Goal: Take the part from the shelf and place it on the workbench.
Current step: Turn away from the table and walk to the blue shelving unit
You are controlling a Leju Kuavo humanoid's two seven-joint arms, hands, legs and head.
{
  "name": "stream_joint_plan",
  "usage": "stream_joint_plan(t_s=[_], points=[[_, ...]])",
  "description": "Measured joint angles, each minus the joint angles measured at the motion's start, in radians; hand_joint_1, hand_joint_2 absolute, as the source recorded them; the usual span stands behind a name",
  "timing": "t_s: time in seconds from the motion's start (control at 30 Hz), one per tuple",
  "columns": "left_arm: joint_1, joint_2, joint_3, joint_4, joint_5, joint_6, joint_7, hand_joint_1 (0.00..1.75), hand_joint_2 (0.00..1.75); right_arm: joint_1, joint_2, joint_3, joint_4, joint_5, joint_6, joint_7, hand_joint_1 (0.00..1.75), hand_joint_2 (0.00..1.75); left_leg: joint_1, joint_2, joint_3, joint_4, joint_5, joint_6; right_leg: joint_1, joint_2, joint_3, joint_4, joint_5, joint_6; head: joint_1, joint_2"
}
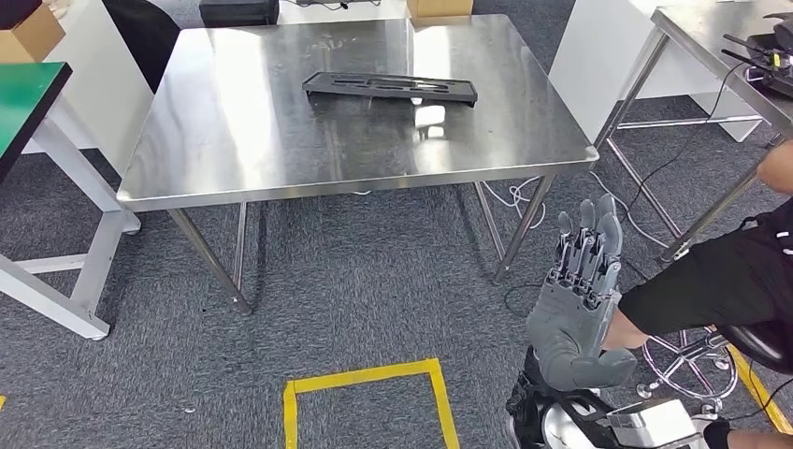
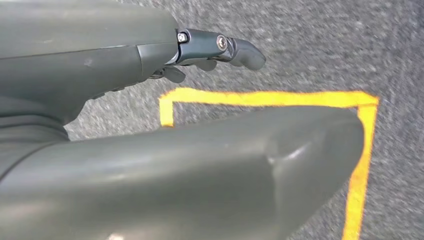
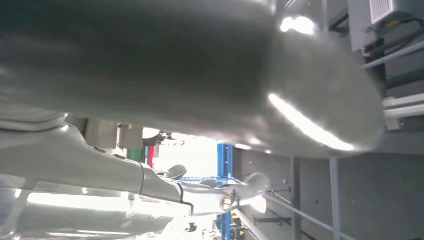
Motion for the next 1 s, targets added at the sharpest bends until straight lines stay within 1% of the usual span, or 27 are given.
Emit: stream_joint_plan(t_s=[0.07, 0.1, 0.13, 0.17, 0.2, 0.23, 0.27, 0.3, 0.33, 0.37, 0.4, 0.43, 0.47, 0.5, 0.53, 0.57, 0.6, 0.63, 0.67, 0.7, 0.73, 0.77, 0.8, 0.83, 0.87, 0.9, 1.0], points=[[-0.002, -0.001, 0.000, 0.000, 0.003, 0.000, -0.001, 0.00, 0.00, 0.002, -0.005, -0.001, 0.013, -0.001, -0.016, 0.000, 0.00, 0.00, -0.002, 0.004, -0.032, -0.003, 0.029, 0.012, -0.002, 0.001, -0.033, 0.101, -0.099, -0.017, 0.003, 0.000], [-0.002, 0.000, 0.000, 0.000, 0.005, 0.001, -0.001, 0.00, 0.00, 0.002, -0.009, -0.002, 0.023, -0.002, -0.028, 0.000, 0.00, 0.00, -0.003, 0.006, -0.051, -0.003, 0.043, 0.015, -0.003, 0.002, -0.045, 0.166, -0.139, -0.020, 0.005, 0.000], [-0.002, 0.000, 0.000, 0.000, 0.007, 0.001, -0.002, 0.00, 0.00, 0.002, -0.014, -0.002, 0.037, -0.002, -0.040, 0.000, 0.00, 0.00, -0.004, 0.007, -0.069, -0.002, 0.058, 0.014, -0.004, 0.002, -0.047, 0.222, -0.156, -0.016, 0.006, 0.000], [-0.001, 0.000, 0.000, 0.000, 0.009, 0.001, -0.003, 0.00, 0.00, 0.002, -0.018, -0.002, 0.053, 0.000, -0.053, 0.000, 0.00, 0.00, -0.005, 0.008, -0.089, -0.002, 0.073, 0.012, -0.004, 0.002, -0.039, 0.259, -0.148, -0.005, 0.006, 0.000], [-0.001, -0.001, 0.000, 0.000, 0.010, 0.001, -0.006, 0.00, 0.00, 0.002, -0.022, -0.003, 0.070, 0.006, -0.067, 0.001, 0.00, 0.00, -0.005, 0.009, -0.109, -0.002, 0.089, 0.009, -0.004, 0.002, -0.017, 0.267, -0.124, 0.008, 0.007, 0.000], [-0.001, -0.001, 0.001, 0.000, 0.011, 0.001, -0.011, 0.00, 0.00, 0.001, -0.023, -0.006, 0.089, 0.018, -0.087, 0.006, 0.00, 0.00, -0.006, 0.009, -0.128, -0.001, 0.104, 0.005, -0.003, 0.002, 0.021, 0.244, -0.101, 0.016, 0.008, 0.000], [0.000, -0.001, 0.001, 0.000, 0.012, 0.001, -0.019, 0.00, 0.00, -0.002, -0.024, -0.010, 0.117, 0.039, -0.111, 0.018, 0.00, 0.00, -0.007, 0.008, -0.145, 0.000, 0.118, 0.000, -0.002, 0.003, 0.081, 0.184, -0.098, 0.015, 0.008, 0.000], [0.001, -0.002, 0.001, 0.000, 0.014, 0.002, -0.028, 0.00, 0.00, -0.007, -0.024, -0.017, 0.156, 0.065, -0.143, 0.038, 0.00, 0.00, -0.008, 0.009, -0.157, 0.001, 0.130, -0.006, 0.003, 0.002, 0.154, 0.092, -0.120, 0.006, 0.007, 0.000], [0.001, -0.003, 0.001, 0.000, 0.016, 0.003, -0.036, 0.00, 0.00, -0.012, -0.024, -0.026, 0.208, 0.087, -0.174, 0.056, 0.00, 0.00, -0.010, 0.009, -0.162, -0.001, 0.143, -0.013, 0.008, 0.002, 0.211, 0.011, -0.148, -0.005, 0.004, 0.000], [0.001, -0.003, 0.001, 0.000, 0.019, 0.004, -0.042, 0.00, 0.00, -0.015, -0.025, -0.038, 0.267, 0.103, -0.199, 0.066, 0.00, 0.00, -0.009, 0.010, -0.164, -0.003, 0.155, -0.018, 0.012, 0.002, 0.251, -0.053, -0.174, -0.015, 0.003, 0.000], [0.002, -0.004, 0.001, 0.000, 0.021, 0.004, -0.046, 0.00, 0.00, -0.015, -0.026, -0.050, 0.325, 0.110, -0.218, 0.067, 0.00, 0.00, -0.008, 0.010, -0.164, -0.006, 0.165, -0.024, 0.015, 0.002, 0.265, -0.086, -0.185, -0.021, 0.000, 0.000], [0.004, -0.004, 0.001, 0.000, 0.022, 0.005, -0.047, 0.00, 0.00, -0.014, -0.027, -0.061, 0.377, 0.111, -0.226, 0.058, 0.00, 0.00, -0.005, 0.010, -0.166, -0.007, 0.173, -0.029, 0.010, 0.001, 0.258, -0.083, -0.180, -0.028, -0.002, 0.000], [0.008, -0.004, 0.001, 0.000, 0.022, 0.005, -0.048, 0.00, 0.00, -0.013, -0.027, -0.069, 0.418, 0.113, -0.229, 0.052, 0.00, 0.00, 0.000, 0.009, -0.169, -0.001, 0.165, -0.033, 0.006, -0.001, 0.254, -0.083, -0.173, -0.036, -0.002, 0.000], [0.012, -0.004, 0.001, 0.000, 0.022, 0.006, -0.048, 0.00, 0.00, -0.012, -0.028, -0.074, 0.451, 0.116, -0.234, 0.054, 0.00, 0.00, 0.003, 0.008, -0.175, 0.018, 0.138, -0.037, 0.003, -0.002, 0.251, -0.081, -0.166, -0.047, -0.004, 0.000], [0.015, -0.004, 0.001, 0.000, 0.022, 0.006, -0.048, 0.00, 0.00, -0.013, -0.027, -0.079, 0.477, 0.125, -0.245, 0.068, 0.00, 0.00, 0.005, 0.007, -0.184, 0.053, 0.096, -0.042, 0.000, -0.004, 0.248, -0.081, -0.159, -0.057, -0.005, 0.000], [0.018, -0.004, 0.001, 0.000, 0.022, 0.008, -0.047, 0.00, 0.00, -0.014, -0.026, -0.085, 0.510, 0.143, -0.268, 0.098, 0.00, 0.00, 0.006, 0.007, -0.196, 0.107, 0.046, -0.045, 0.003, -0.006, 0.244, -0.081, -0.153, -0.062, -0.007, 0.000], [0.019, -0.004, 0.001, 0.000, 0.022, 0.009, -0.045, 0.00, 0.00, -0.019, -0.027, -0.096, 0.555, 0.169, -0.304, 0.133, 0.00, 0.00, 0.007, 0.006, -0.208, 0.169, 0.006, -0.049, 0.006, -0.007, 0.241, -0.080, -0.148, -0.066, -0.008, 0.000], [0.019, -0.004, 0.001, 0.000, 0.021, 0.011, -0.041, 0.00, 0.00, -0.026, -0.028, -0.113, 0.621, 0.199, -0.352, 0.160, 0.00, 0.00, 0.007, 0.005, -0.215, 0.221, -0.015, -0.052, 0.008, -0.009, 0.237, -0.078, -0.145, -0.066, -0.008, 0.000], [0.020, -0.004, 0.001, 0.000, 0.021, 0.013, -0.038, 0.00, 0.00, -0.038, -0.033, -0.139, 0.715, 0.224, -0.403, 0.170, 0.00, 0.00, 0.008, 0.006, -0.209, 0.246, -0.016, -0.054, 0.010, -0.010, 0.234, -0.075, -0.143, -0.065, -0.008, 0.000], [0.020, -0.004, 0.001, 0.000, 0.020, 0.015, -0.036, 0.00, 0.00, -0.050, -0.040, -0.171, 0.821, 0.237, -0.443, 0.164, 0.00, 0.00, 0.009, 0.006, -0.185, 0.234, 0.000, -0.054, 0.010, -0.011, 0.233, -0.071, -0.143, -0.064, -0.008, 0.000], [0.020, -0.004, 0.001, 0.000, 0.020, 0.016, -0.035, 0.00, 0.00, -0.064, -0.050, -0.210, 0.936, 0.237, -0.464, 0.159, 0.00, 0.00, 0.010, 0.006, -0.147, 0.185, 0.020, -0.053, 0.009, -0.012, 0.232, -0.064, -0.144, -0.061, -0.008, 0.000], [0.019, -0.004, 0.001, 0.000, 0.020, 0.018, -0.035, 0.00, 0.00, -0.078, -0.061, -0.252, 1.048, 0.228, -0.468, 0.168, 0.00, 0.00, 0.010, 0.004, -0.109, 0.128, 0.030, -0.051, 0.009, -0.012, 0.229, -0.058, -0.145, -0.058, -0.008, 0.000], [0.019, -0.004, 0.001, 0.000, 0.021, 0.019, -0.035, 0.00, 0.00, -0.090, -0.073, -0.293, 1.146, 0.220, -0.459, 0.199, 0.00, 0.00, 0.008, 0.002, -0.080, 0.082, 0.036, -0.045, 0.009, -0.013, 0.223, -0.053, -0.146, -0.054, -0.007, 0.000], [0.020, -0.003, 0.001, 0.000, 0.021, 0.020, -0.036, 0.00, 0.00, -0.098, -0.084, -0.329, 1.238, 0.221, -0.443, 0.254, 0.00, 0.00, 0.005, -0.001, -0.064, 0.053, 0.034, -0.039, 0.010, -0.013, 0.216, -0.050, -0.146, -0.048, -0.007, 0.000], [0.021, -0.003, 0.001, 0.000, 0.021, 0.019, -0.038, 0.00, 0.00, -0.101, -0.093, -0.356, 1.313, 0.229, -0.424, 0.320, 0.00, 0.00, 0.000, -0.003, -0.060, 0.044, 0.028, -0.032, 0.012, -0.013, 0.210, -0.049, -0.146, -0.043, -0.007, 0.000], [0.022, -0.003, 0.001, 0.000, 0.021, 0.017, -0.041, 0.00, 0.00, -0.101, -0.102, -0.375, 1.378, 0.244, -0.405, 0.389, 0.00, 0.00, -0.004, -0.002, -0.061, 0.040, 0.031, -0.027, 0.015, -0.013, 0.207, -0.047, -0.147, -0.038, -0.006, 0.000], [0.022, -0.003, 0.001, 0.000, 0.019, 0.012, -0.048, 0.00, 0.00, -0.098, -0.115, -0.392, 1.519, 0.298, -0.352, 0.578, 0.00, 0.00, -0.012, -0.001, -0.065, 0.032, 0.031, -0.023, 0.019, -0.012, 0.200, -0.043, -0.147, -0.030, -0.004, 0.000]])
